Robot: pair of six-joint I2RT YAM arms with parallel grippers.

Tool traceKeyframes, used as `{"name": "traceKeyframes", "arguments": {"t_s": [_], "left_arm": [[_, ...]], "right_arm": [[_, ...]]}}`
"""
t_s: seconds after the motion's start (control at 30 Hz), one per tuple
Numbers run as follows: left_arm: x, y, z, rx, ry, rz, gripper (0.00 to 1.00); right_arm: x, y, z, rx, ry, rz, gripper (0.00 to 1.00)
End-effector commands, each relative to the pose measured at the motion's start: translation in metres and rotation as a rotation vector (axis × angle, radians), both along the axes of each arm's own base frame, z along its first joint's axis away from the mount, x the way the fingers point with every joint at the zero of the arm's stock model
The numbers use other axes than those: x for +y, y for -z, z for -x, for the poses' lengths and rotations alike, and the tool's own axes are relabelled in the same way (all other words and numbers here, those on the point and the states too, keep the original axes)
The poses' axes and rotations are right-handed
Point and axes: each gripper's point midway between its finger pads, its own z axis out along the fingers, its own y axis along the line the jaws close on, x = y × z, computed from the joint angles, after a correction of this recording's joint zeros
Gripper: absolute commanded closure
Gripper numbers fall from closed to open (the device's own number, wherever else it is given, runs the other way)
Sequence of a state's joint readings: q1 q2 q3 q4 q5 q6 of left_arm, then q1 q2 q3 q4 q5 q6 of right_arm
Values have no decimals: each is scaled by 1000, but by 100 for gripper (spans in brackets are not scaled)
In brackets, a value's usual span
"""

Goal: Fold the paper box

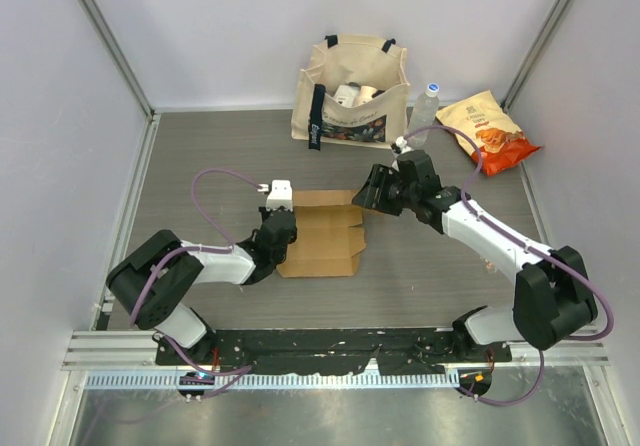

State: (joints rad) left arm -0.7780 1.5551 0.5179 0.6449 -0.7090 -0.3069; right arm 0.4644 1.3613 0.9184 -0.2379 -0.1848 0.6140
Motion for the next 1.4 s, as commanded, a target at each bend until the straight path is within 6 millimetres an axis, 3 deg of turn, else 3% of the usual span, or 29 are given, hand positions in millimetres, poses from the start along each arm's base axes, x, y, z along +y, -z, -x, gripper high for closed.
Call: {"name": "traceKeyframes", "arguments": {"t_s": [0.0, 0.2, 0.4, 0.73, 0.83, 0.97, 1.1, 1.27, 1.37], "left_arm": [[3, -29, -8, -104, -32, 28, 100], [-11, -28, -13, -88, 5, 60, 100], [-10, -29, -12, -77, -7, 70, 100], [-20, -31, -10, -71, 40, 107, 100], [-21, -30, -9, -67, 46, 111, 100], [-20, -30, -9, -65, 46, 109, 100], [-21, -29, -9, -63, 46, 111, 100], [-24, -26, -9, -54, 53, 113, 100], [-24, -25, -10, -50, 53, 117, 100]], "right_arm": [[18, -32, -20, -87, -30, -119, 42], [25, -16, -35, -60, -17, -120, 43], [24, -8, -46, -66, 21, -115, 46], [42, -17, -48, -25, 66, -399, 62], [40, -14, -46, -11, 88, -423, 62], [17, -3, -42, -40, 96, -221, 60], [-5, 3, -31, -65, 80, -65, 51], [-3, 13, -20, -49, 58, -88, 50], [12, 2, -26, -72, 41, -188, 50]]}}
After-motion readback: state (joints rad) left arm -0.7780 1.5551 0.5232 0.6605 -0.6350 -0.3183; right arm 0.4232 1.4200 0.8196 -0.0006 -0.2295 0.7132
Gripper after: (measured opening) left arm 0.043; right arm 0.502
